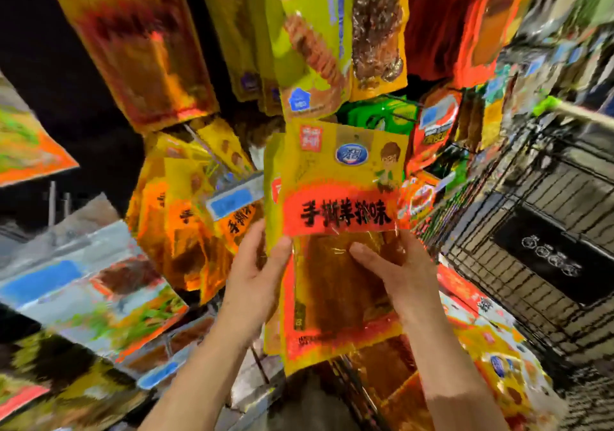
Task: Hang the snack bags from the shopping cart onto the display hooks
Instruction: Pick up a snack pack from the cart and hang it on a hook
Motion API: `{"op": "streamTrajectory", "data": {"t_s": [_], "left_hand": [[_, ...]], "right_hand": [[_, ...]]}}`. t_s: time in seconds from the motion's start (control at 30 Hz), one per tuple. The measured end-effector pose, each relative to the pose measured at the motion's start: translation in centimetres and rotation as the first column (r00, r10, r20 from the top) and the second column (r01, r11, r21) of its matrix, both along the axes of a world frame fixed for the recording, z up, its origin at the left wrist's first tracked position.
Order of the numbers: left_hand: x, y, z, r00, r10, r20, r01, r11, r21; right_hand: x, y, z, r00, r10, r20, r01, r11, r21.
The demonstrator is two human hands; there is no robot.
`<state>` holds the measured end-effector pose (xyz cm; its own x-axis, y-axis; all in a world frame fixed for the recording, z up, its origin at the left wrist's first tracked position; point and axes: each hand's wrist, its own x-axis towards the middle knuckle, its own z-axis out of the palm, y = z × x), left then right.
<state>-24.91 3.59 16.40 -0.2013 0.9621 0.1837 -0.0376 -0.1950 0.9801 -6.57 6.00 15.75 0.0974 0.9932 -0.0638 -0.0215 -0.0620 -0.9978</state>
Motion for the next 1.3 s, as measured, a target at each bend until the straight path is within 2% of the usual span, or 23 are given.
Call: {"op": "streamTrajectory", "data": {"t_s": [0.07, 0.13, 0.3, 0.5, 0.6, 0.7, 0.83, 1.1, 1.3], "left_hand": [[-2.1, -1.1, 1.3, 0.990, 0.120, 0.078, -0.123, 0.991, 0.046], [-3.9, -2.0, 2.5, 0.976, 0.169, 0.134, -0.183, 0.978, 0.097], [-8.1, -3.9, 4.8, 0.915, 0.333, 0.229, -0.367, 0.921, 0.128], [-10.9, -5.5, 6.6, 0.811, 0.536, 0.235, -0.574, 0.806, 0.143], [-11.6, -5.9, 7.0, 0.798, 0.573, 0.187, -0.600, 0.784, 0.159], [-11.7, -6.4, 7.5, 0.790, 0.564, 0.240, -0.603, 0.786, 0.137], [-11.4, -6.4, 8.0, 0.783, 0.550, 0.291, -0.600, 0.791, 0.119], [-12.0, -6.3, 7.5, 0.791, 0.538, 0.291, -0.588, 0.800, 0.120], [-12.3, -6.3, 7.2, 0.805, 0.511, 0.301, -0.566, 0.814, 0.130]], "right_hand": [[-2.3, 0.5, 1.3, 0.997, 0.055, 0.063, -0.059, 0.996, 0.073], [-4.5, 0.9, 2.8, 0.990, 0.093, 0.104, -0.108, 0.983, 0.151], [-9.2, 1.8, 6.3, 0.952, 0.307, -0.021, -0.293, 0.926, 0.238], [-10.8, 4.2, 9.7, 0.935, 0.330, -0.131, -0.283, 0.915, 0.288], [-10.5, 5.8, 11.2, 0.935, 0.342, -0.091, -0.295, 0.896, 0.333], [-9.8, 6.5, 12.8, 0.918, 0.395, -0.025, -0.356, 0.852, 0.385], [-9.3, 7.3, 14.9, 0.893, 0.449, -0.032, -0.383, 0.797, 0.468], [-9.6, 8.3, 16.3, 0.897, 0.435, 0.074, -0.416, 0.779, 0.470], [-8.4, 8.0, 16.4, 0.909, 0.415, 0.027, -0.386, 0.818, 0.426]]}}
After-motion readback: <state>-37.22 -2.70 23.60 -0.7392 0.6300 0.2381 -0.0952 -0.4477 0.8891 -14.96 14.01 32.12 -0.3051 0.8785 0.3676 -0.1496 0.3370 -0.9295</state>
